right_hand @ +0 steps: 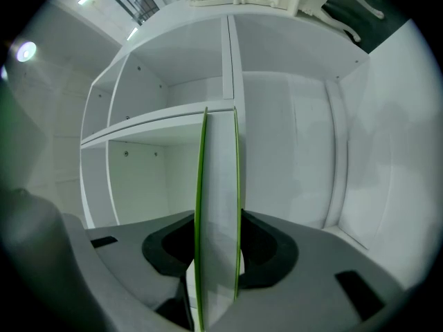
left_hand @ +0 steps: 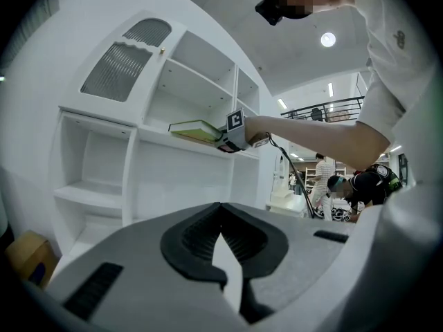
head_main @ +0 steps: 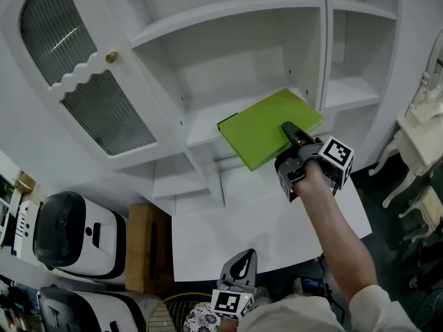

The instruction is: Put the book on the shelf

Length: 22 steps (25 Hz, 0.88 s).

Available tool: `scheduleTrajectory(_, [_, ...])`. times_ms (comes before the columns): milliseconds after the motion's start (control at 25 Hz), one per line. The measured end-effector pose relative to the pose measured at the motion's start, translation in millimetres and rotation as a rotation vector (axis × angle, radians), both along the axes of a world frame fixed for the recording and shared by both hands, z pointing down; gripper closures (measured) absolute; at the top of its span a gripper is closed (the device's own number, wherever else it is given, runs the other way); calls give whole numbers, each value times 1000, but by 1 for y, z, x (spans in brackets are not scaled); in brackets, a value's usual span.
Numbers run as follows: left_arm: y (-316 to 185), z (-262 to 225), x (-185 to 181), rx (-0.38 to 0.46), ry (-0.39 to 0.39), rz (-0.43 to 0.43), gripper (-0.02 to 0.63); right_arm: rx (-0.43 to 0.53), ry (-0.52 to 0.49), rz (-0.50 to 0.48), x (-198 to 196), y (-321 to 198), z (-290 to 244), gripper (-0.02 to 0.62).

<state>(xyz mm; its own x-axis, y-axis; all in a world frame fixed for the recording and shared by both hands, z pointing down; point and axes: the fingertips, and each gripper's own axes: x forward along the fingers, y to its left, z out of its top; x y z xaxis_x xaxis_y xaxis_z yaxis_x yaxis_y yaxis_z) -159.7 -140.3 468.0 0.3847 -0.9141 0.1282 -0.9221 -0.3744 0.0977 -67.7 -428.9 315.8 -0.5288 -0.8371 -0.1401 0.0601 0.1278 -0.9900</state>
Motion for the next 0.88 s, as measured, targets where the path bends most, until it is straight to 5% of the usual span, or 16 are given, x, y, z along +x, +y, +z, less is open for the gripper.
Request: scheduleTrajectory(880, [-9, 2, -3, 2, 6, -4, 604, -3, -18, 10, -7, -29, -1, 449])
